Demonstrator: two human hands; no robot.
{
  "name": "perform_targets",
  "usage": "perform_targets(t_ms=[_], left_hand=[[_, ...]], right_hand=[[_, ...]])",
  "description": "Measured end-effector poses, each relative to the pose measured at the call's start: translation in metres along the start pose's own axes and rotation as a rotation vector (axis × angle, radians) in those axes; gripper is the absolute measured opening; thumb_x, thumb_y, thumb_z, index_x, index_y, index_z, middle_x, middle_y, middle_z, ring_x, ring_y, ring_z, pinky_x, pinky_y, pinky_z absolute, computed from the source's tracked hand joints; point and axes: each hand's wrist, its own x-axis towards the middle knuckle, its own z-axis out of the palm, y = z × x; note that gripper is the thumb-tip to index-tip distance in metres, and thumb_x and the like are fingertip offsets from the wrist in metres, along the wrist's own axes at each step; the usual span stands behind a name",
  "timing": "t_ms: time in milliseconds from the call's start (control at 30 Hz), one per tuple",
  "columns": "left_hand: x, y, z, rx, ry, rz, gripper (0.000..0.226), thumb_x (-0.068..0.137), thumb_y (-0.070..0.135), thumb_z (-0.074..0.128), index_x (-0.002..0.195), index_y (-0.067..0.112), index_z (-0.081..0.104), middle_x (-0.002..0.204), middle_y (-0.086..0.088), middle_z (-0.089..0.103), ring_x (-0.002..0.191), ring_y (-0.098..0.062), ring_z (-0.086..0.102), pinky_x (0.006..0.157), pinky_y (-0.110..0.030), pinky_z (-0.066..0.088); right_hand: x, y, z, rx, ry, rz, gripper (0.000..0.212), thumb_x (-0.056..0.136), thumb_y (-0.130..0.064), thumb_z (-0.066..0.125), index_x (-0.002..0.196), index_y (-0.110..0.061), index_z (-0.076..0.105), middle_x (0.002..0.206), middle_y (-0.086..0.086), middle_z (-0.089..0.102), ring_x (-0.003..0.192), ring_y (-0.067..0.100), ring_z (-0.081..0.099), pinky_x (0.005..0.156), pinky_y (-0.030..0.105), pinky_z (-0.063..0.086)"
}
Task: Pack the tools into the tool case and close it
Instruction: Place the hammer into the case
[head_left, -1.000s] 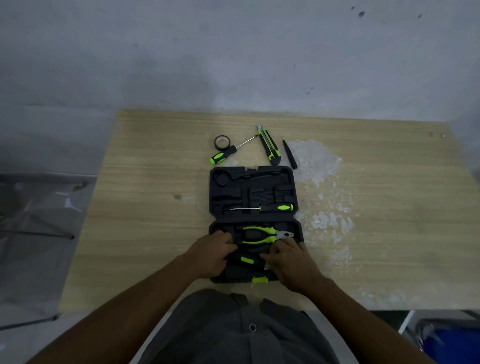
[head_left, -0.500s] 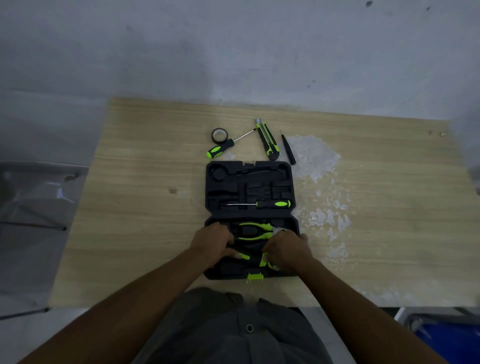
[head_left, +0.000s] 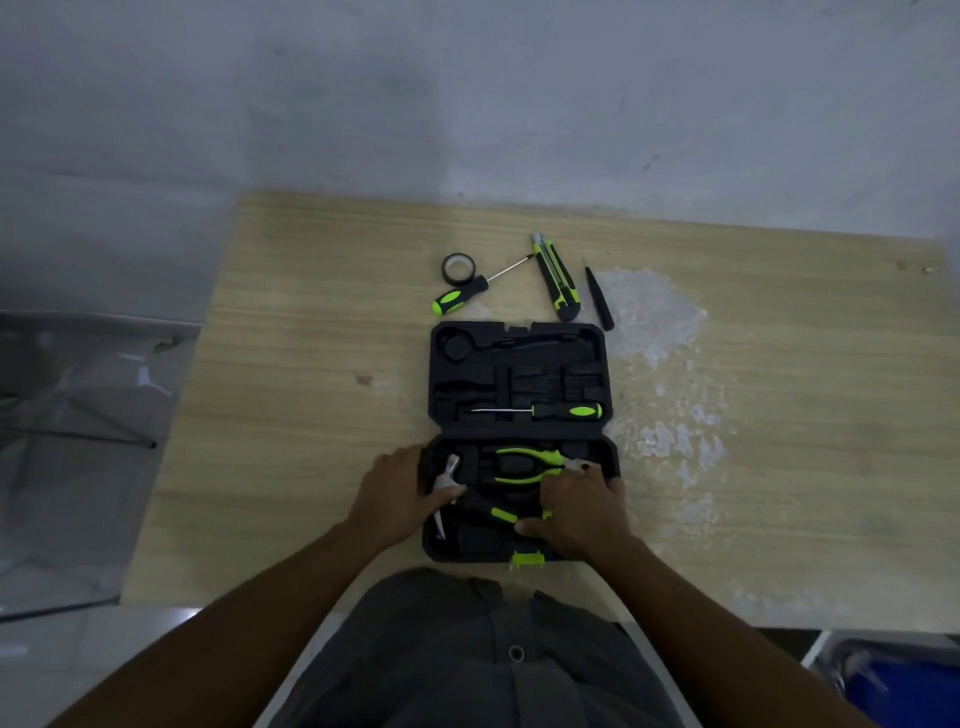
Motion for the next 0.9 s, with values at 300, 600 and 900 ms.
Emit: perform_targets(t_ms=[300,600,900], left_hand=[[0.002,-0.006,0.005,-0.195,-0.134,0.041,0.066,0.083,0.055,0.060,0.135,0.019,0.038,0.131,-0.005,0.053,0.117,-0.021,0.051,0.095,-0.038,0.046],[0.011,-0.003,-0.020,-0.218,-0.280,0.073,0.066,0.081,0.043,0.070,0.133,0.017,0.037,0.123,0.002,0.054,0.106,-0.016,0.054,0.078,-0.029,0.044],[0.019,-0.006,-0.024,-0.170,-0.361,0.051,0.068,0.078,0.039,0.074,0.126,0.015,0.032,0.108,0.000,0.053,0.089,-0.016,0.053,0.057,-0.018,0.038]], right_hand=[[0.002,-0.009,-0.003,0.050,0.001,0.083,0.051,0.067,-0.068,0.067,0.088,-0.022,0.056,0.111,0.004,0.061,0.123,0.033,0.041,0.096,0.049,0.029],[0.009,-0.004,-0.008,0.000,-0.087,0.018,0.054,0.070,-0.075,0.058,0.064,-0.021,0.052,0.111,0.011,0.062,0.121,0.038,0.044,0.098,0.056,0.030],[0.011,-0.006,0.000,-0.062,-0.024,0.033,0.054,0.073,-0.074,0.053,0.072,-0.021,0.063,0.109,0.011,0.062,0.116,0.034,0.047,0.095,0.052,0.030]])
